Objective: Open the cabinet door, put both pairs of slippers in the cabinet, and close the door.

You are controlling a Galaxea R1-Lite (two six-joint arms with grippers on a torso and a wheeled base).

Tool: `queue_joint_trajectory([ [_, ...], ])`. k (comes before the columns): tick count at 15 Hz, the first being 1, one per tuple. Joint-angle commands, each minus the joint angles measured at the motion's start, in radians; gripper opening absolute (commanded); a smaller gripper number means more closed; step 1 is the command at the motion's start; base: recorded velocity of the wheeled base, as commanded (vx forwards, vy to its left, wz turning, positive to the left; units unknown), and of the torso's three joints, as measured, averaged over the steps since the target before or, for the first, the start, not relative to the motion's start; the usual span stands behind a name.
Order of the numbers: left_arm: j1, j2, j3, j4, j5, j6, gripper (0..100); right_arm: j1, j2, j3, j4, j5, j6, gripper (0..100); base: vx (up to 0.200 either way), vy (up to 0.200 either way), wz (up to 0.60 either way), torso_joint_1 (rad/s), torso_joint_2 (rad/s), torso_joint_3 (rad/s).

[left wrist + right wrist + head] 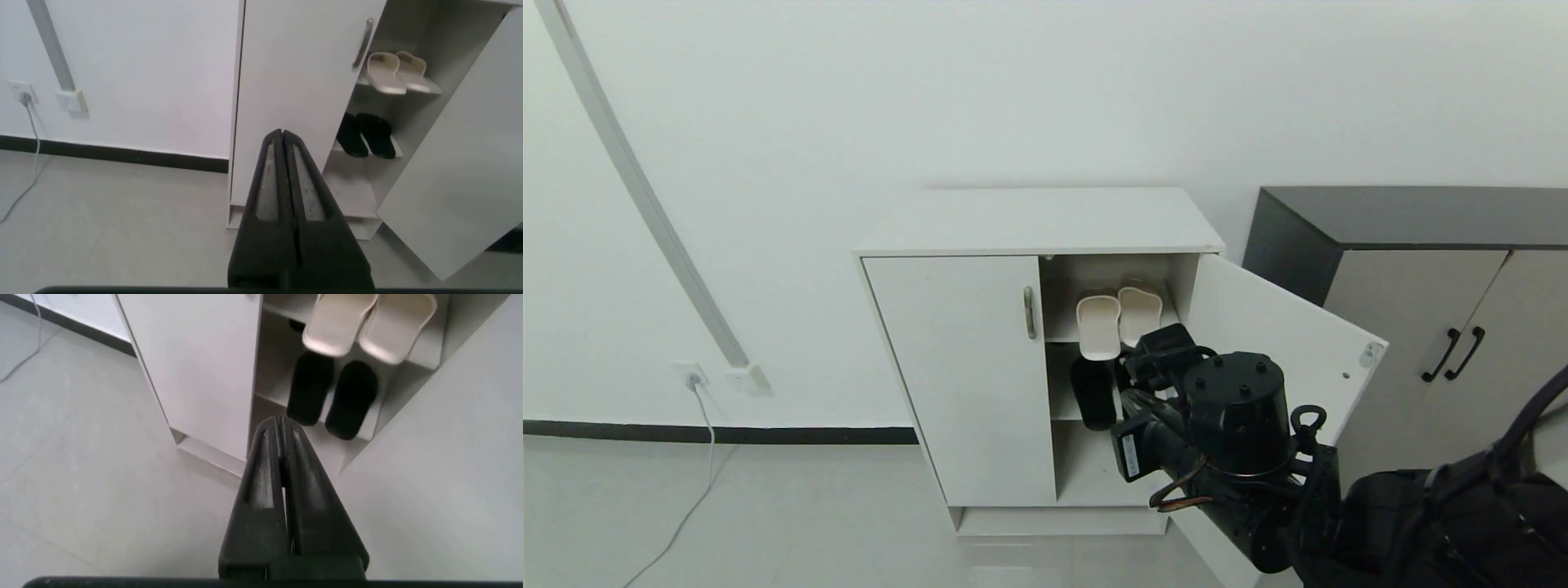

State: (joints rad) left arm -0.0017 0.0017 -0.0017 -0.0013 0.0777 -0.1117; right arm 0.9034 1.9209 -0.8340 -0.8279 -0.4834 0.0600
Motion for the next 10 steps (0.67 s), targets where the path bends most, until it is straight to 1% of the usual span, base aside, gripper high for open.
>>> queue_joint_trajectory([
  [1, 0.0, 0.001, 0.0, 0.0, 0.001, 0.0, 0, 0.0, 0.003, 0.0, 0.0, 0.0, 0.0, 0, 0.0, 0.0, 0.0, 0.198, -0.51, -0.305],
  [6, 0.0, 0.001, 0.0, 0.0, 0.002, 0.0, 0, -0.012, 0.001, 0.001, 0.0, 0.0, -0.002, 0, 0.0, 0.0, 0.0, 0.224, -0.54, -0.313],
  [10, 0.0, 0.001, 0.0, 0.0, 0.001, 0.0, 0, -0.031, 0.003, -0.002, 0.0, 0.014, -0.008, 0, 0.0, 0.0, 0.0, 0.256, -0.58, -0.327],
])
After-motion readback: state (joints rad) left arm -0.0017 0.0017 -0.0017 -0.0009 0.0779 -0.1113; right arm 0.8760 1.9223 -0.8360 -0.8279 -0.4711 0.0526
